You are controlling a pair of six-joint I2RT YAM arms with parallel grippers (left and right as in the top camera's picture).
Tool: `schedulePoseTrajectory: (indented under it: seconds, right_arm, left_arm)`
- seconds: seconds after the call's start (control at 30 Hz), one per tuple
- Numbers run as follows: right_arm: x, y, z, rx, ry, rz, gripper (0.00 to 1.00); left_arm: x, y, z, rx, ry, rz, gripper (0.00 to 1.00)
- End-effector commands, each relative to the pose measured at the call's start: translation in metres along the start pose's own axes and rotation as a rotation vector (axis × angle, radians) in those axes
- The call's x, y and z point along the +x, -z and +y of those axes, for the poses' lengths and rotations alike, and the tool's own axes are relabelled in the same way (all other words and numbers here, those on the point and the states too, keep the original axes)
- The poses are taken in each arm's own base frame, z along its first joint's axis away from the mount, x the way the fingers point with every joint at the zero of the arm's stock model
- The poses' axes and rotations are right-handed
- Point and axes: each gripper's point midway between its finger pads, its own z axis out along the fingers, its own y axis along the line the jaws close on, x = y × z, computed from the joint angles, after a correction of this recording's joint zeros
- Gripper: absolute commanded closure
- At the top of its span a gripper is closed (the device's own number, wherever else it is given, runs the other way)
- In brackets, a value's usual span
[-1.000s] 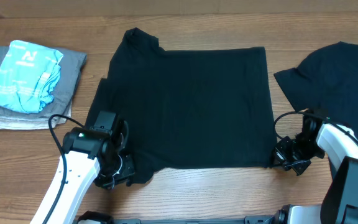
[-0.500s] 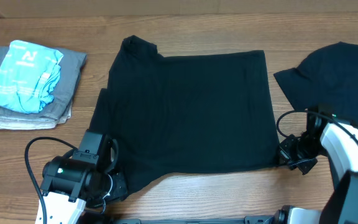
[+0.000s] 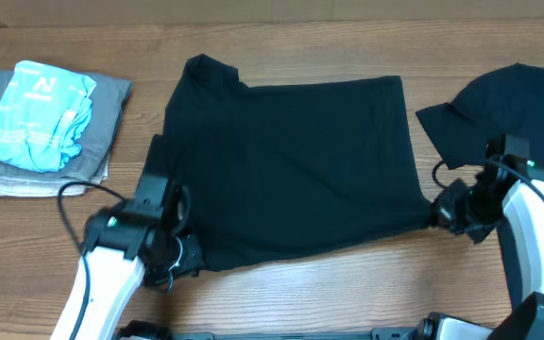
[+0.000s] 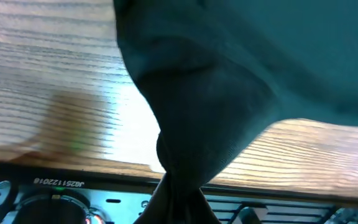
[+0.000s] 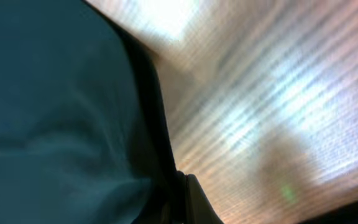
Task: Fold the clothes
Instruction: 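Lift the bottom hem with both grippers and fold it up toward the collar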
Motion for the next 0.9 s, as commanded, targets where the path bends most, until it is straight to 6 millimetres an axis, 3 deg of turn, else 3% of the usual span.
schedulePoseTrajectory:
  seconds: [0.0, 0.2, 0.33, 0.43, 0.63, 0.87]
  right_arm:
    - [-0.014, 0.005, 0.008, -0.003, 0.022, -0.037, 0.96]
    - [-0.026, -0.010, 0.013, -0.002, 0.021, -0.028, 0.96]
    - [-0.022, -0.012, 0.011, 0.024, 0.016, 0.012, 0.96]
    - [-0.019, -0.010, 0.010, 0.033, 0.016, 0.021, 0.96]
    - [-0.006, -0.008, 0.002, 0.067, 0.010, 0.076, 0.96]
    - [0.006, -0.006, -0.006, 0.098, 0.014, 0.127, 0.96]
  left_arm:
    - [-0.027, 0.007, -0.010, -0.031, -0.011, -0.022, 0.96]
    - [-0.061, 0.019, -0.033, -0.034, -0.042, -0.030, 0.96]
    - [-0.073, 0.036, -0.045, -0.023, -0.045, -0.047, 0.96]
    - [-0.065, 0.043, -0.041, -0.039, -0.042, -0.027, 0.96]
    - [-0.040, 0.048, -0.006, -0.202, -0.023, 0.056, 0.96]
    - [-0.018, 0.068, 0.005, -0.199, -0.021, 0.038, 0.96]
